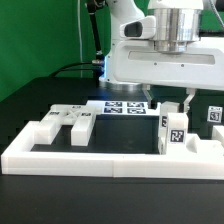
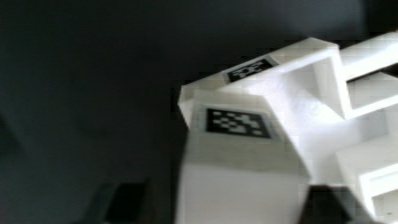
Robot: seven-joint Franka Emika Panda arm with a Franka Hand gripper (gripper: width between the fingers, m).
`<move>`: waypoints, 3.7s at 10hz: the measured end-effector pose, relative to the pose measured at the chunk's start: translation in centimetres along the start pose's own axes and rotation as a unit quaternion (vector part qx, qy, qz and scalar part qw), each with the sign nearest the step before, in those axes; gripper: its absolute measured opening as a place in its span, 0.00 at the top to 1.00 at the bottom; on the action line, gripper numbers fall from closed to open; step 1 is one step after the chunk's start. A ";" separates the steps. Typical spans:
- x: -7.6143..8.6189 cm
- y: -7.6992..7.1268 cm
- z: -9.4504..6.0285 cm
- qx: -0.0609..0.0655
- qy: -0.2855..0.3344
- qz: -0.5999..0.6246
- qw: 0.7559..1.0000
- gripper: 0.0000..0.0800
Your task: Assemble chair
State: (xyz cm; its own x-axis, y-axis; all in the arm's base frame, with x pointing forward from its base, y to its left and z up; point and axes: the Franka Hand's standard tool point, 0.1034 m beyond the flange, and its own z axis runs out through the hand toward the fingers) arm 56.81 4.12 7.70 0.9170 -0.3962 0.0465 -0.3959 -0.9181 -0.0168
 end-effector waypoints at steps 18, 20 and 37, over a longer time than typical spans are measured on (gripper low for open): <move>-1.0 -0.1 -0.1 -0.007 -0.014 0.680 0.733 0.63; -1.1 -0.2 0.0 -0.009 -0.014 0.692 0.722 0.56; -0.9 -3.4 -1.0 0.007 -0.012 0.674 0.739 0.19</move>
Offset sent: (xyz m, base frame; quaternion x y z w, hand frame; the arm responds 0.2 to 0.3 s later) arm 0.0030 -0.0022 -0.0004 -0.0025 0.0017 0.2142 0.9768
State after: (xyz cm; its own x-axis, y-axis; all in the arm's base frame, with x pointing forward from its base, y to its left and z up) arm 57.27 7.58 8.69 -0.3090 -0.9502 -0.0398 -0.9496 0.3106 -0.0419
